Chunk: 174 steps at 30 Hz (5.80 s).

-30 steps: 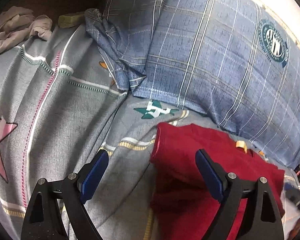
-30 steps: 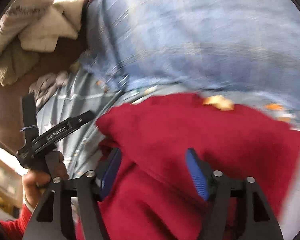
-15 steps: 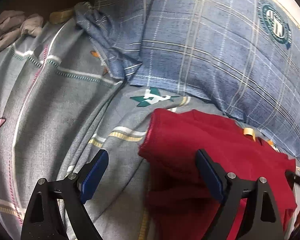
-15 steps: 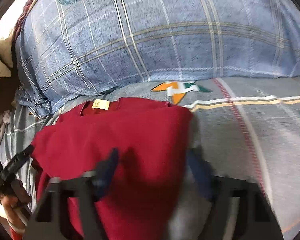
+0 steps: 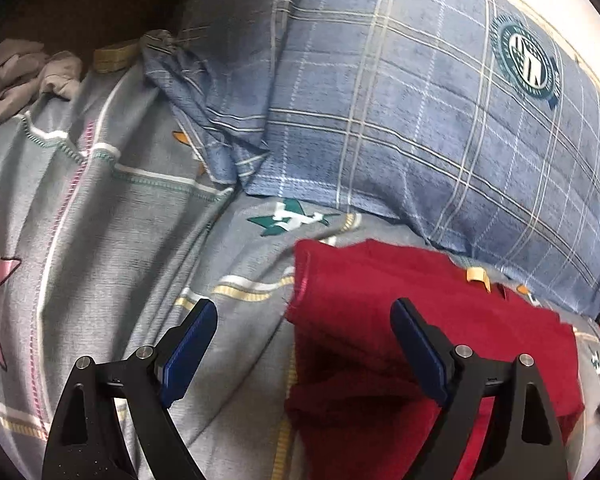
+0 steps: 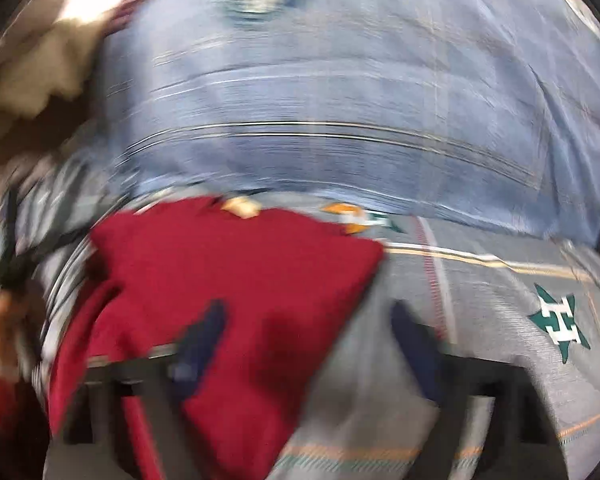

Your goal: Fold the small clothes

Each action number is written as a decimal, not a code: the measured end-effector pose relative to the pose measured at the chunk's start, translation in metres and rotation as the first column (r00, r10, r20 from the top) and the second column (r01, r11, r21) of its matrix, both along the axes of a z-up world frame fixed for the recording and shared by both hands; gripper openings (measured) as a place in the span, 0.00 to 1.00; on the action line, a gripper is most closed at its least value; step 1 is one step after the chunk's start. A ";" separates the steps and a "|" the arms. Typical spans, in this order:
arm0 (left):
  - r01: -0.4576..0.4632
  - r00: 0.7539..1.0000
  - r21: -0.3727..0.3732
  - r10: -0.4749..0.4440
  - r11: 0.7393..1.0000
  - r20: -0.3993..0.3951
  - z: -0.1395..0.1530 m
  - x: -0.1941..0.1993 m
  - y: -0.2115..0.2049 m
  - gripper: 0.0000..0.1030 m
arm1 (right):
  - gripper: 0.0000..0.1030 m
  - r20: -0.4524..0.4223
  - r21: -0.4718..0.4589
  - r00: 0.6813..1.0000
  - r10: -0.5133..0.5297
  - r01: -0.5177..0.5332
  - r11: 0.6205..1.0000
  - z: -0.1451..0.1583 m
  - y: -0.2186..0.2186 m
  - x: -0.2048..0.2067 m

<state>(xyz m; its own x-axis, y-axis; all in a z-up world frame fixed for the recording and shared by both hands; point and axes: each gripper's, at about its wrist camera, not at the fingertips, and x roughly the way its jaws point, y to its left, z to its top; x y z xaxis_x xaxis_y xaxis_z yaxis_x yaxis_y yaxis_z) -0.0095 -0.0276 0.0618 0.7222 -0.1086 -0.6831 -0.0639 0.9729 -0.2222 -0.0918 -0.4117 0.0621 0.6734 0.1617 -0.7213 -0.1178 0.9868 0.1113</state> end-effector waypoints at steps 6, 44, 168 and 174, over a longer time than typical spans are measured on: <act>-0.037 0.999 -0.038 0.036 0.999 -0.025 -0.005 0.000 0.008 0.86 | 0.81 -0.102 -0.283 0.993 -0.065 0.033 0.959 -0.041 0.038 0.007; 0.041 0.989 0.094 -0.027 0.995 -0.146 -0.036 0.019 -0.031 0.87 | 0.64 -0.178 -0.012 0.924 -0.339 0.343 0.939 -0.042 -0.033 0.040; 0.316 0.904 -0.043 -0.315 0.948 -0.290 0.016 -0.259 0.026 0.09 | 0.10 -0.286 0.150 0.957 -0.050 0.097 0.984 -0.041 0.022 -0.212; 0.288 0.917 -0.024 -0.282 0.957 -0.283 0.003 -0.263 0.024 0.27 | 0.58 -0.379 0.198 0.920 -0.099 0.185 0.962 -0.071 0.022 -0.207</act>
